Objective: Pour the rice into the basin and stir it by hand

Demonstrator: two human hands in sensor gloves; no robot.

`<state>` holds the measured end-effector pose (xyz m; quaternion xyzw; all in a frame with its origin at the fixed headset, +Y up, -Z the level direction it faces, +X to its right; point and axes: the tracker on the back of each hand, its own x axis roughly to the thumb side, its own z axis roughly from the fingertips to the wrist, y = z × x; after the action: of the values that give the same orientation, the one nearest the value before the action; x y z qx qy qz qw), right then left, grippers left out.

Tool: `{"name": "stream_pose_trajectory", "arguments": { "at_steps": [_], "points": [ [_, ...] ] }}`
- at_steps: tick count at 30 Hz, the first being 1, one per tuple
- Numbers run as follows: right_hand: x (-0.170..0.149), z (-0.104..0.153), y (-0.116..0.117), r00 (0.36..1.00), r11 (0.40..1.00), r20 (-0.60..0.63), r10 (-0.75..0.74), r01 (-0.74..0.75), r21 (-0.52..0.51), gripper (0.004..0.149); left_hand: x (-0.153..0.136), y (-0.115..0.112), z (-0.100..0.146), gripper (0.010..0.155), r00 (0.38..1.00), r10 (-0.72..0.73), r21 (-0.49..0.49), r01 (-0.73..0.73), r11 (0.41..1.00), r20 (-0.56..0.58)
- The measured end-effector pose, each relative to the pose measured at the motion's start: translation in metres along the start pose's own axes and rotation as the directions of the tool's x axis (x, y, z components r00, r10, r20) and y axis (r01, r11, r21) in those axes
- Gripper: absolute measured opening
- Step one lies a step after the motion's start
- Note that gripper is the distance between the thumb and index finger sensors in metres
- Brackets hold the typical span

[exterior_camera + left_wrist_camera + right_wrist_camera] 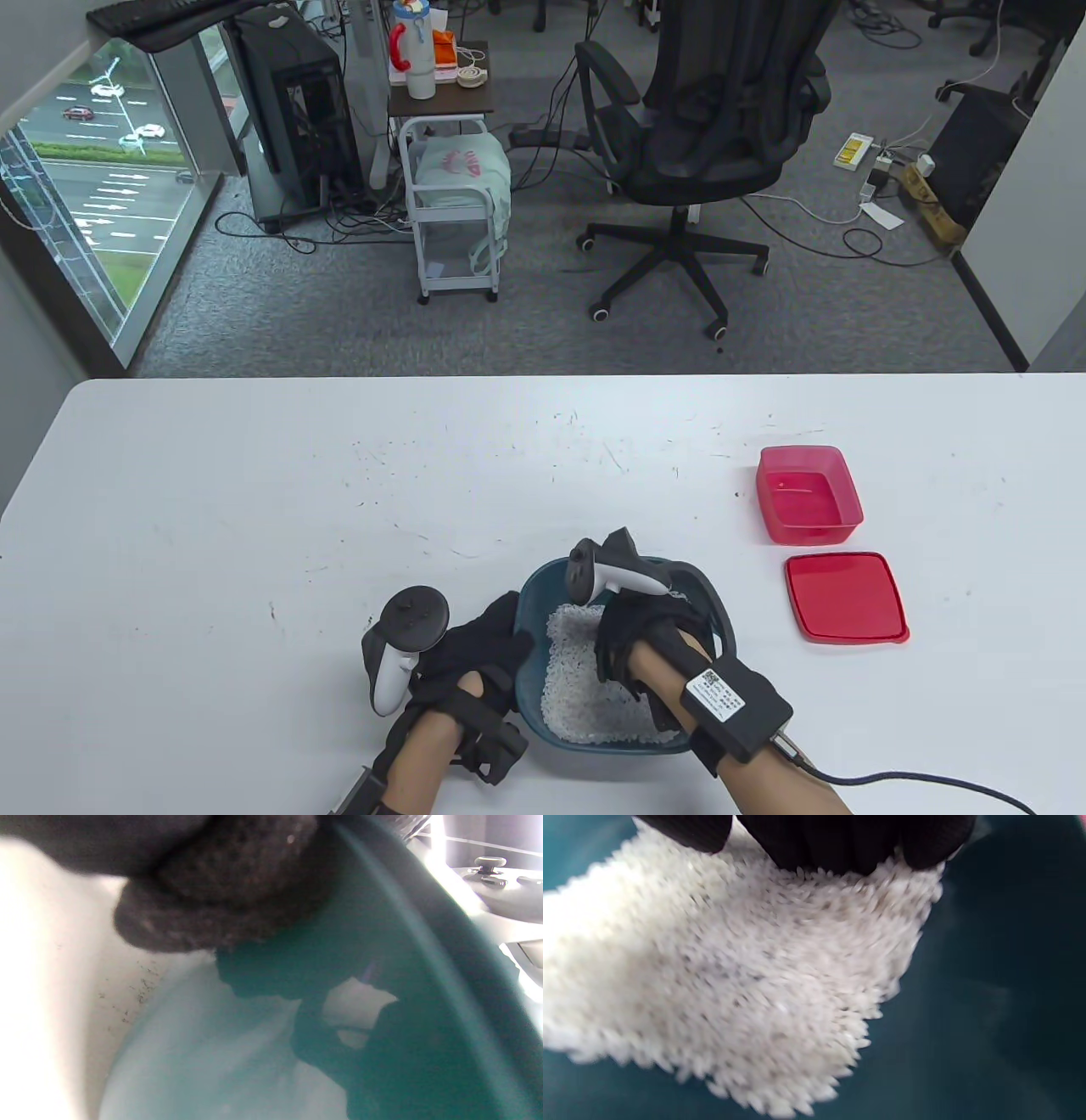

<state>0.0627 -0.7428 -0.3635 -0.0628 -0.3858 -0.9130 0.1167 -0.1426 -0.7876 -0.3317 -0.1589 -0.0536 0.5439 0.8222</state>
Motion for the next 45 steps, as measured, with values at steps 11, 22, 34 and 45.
{"name": "stream_pose_trajectory", "arguments": {
  "at_steps": [11,22,34,45],
  "points": [
    [0.016,0.004,0.018,0.961,0.971,0.246,-0.124,0.067,0.228,0.064,0.000,0.000,0.000,0.066,1.000,0.000,0.013,0.000,1.000,-0.010],
    [0.014,-0.010,0.002,0.607,0.775,0.488,-0.628,0.434,0.459,0.068,0.000,-0.001,0.000,0.066,1.000,-0.003,0.006,0.003,1.000,0.003],
    [-0.005,-0.015,-0.020,0.873,0.915,0.288,-0.393,0.403,0.024,0.064,0.001,-0.001,-0.001,0.067,1.000,-0.008,-0.006,0.008,1.000,0.015],
    [0.002,-0.001,0.005,0.997,0.994,0.072,-0.012,0.003,0.113,0.063,0.001,-0.001,0.000,0.066,1.000,-0.002,0.012,0.002,1.000,0.007]
  ]
}}
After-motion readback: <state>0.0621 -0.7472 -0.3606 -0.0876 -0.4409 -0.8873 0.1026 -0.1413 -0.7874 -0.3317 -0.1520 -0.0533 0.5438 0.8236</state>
